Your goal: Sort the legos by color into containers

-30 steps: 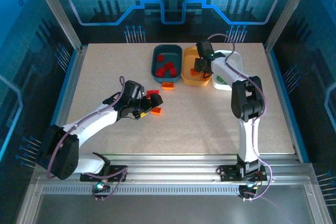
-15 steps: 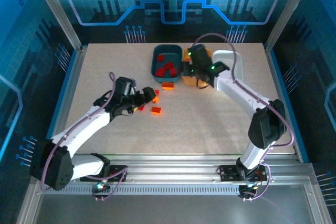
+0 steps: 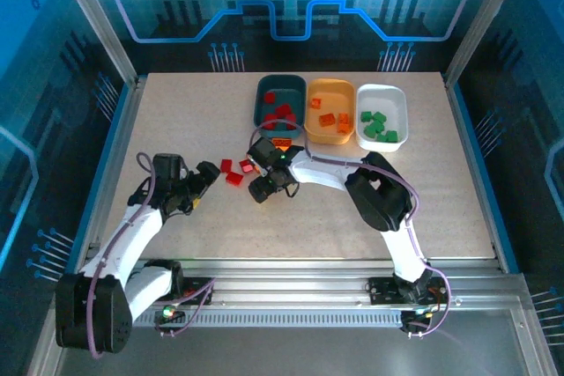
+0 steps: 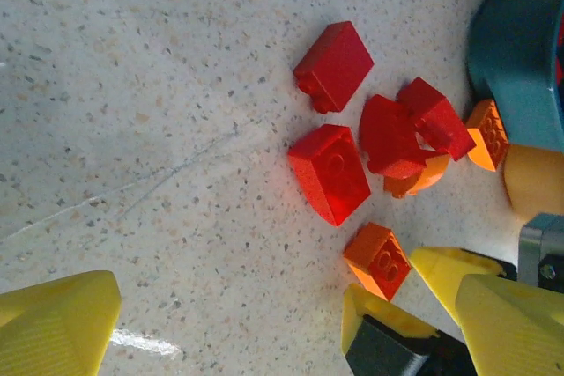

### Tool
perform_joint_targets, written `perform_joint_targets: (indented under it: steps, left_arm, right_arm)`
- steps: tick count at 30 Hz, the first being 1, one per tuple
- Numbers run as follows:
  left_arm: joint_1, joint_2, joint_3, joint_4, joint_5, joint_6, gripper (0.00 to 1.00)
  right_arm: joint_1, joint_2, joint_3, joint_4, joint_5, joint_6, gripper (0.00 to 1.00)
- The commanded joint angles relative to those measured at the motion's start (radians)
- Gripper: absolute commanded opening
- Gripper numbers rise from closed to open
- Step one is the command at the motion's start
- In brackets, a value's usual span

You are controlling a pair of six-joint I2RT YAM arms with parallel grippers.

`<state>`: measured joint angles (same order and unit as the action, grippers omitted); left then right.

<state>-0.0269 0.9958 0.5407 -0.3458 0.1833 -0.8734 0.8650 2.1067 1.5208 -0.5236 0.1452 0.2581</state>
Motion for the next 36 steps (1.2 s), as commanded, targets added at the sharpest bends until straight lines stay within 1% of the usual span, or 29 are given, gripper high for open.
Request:
perform_joint_targets:
  steps: [1,6,10,13,14,17,19,21,23,25,27,30,31,33,36]
  left_arm:
    - [0.01,-0.025,-0.025,0.054,0.066,-0.019,0.99]
    - [0.01,0.005,0.008,0.07,0.08,-0.017,0.99]
    - [0.011,0.01,-0.004,0.085,0.109,-0.005,0.99]
    - [0.011,0.012,-0.008,0.07,0.112,0.006,0.99]
    - [0.011,0.013,-0.009,0.068,0.115,0.005,0.99]
    - [0.01,0.018,-0.019,0.093,0.138,-0.006,0.99]
    - [0.007,0.029,-0.029,0.143,0.178,-0.018,0.99]
    - [-0.014,0.05,-0.035,0.21,0.216,-0.021,0.99]
    - [-0.058,0.088,-0.024,0.242,0.214,-0.008,0.99]
    - [-0.125,0.148,-0.001,0.271,0.205,-0.003,0.99]
    - [-0.202,0.238,0.057,0.274,0.206,0.02,0.99]
    - [-0.301,0.372,0.188,0.206,0.221,0.088,0.99]
    - [-0.326,0.404,0.22,0.193,0.223,0.104,0.99]
    - [-0.366,0.464,0.277,0.168,0.204,0.127,0.98]
    - [-0.402,0.541,0.363,0.081,0.13,0.148,0.94]
  right_arm:
    - [0.002,0.045,0.061,-0.042,0.025,-0.076,0.85]
    - [-0.034,0.1,0.112,-0.02,0.069,-0.055,0.75]
    - [-0.037,0.124,0.128,-0.009,0.057,-0.071,0.63]
    - [-0.04,0.095,0.093,0.014,0.048,-0.044,0.46]
    - [-0.041,0.074,0.071,0.028,0.054,-0.031,0.38]
    - [-0.043,-0.014,-0.018,0.065,0.134,0.024,0.32]
    - [-0.046,-0.112,-0.114,0.121,0.179,0.035,0.31]
    - [-0.071,-0.22,-0.189,0.144,0.211,0.041,0.31]
    - [-0.122,-0.295,-0.223,0.146,0.222,0.038,0.32]
    - [-0.21,-0.327,-0.222,0.142,0.202,0.04,0.32]
    - [-0.317,-0.301,-0.168,0.11,0.178,0.059,0.31]
    - [-0.447,-0.229,-0.078,0.101,0.161,0.106,0.3]
    - [-0.474,-0.2,-0.044,0.098,0.151,0.109,0.3]
    - [-0.511,-0.111,0.082,0.042,0.144,0.106,0.3]
    - [-0.522,-0.004,0.247,-0.034,0.123,0.077,0.32]
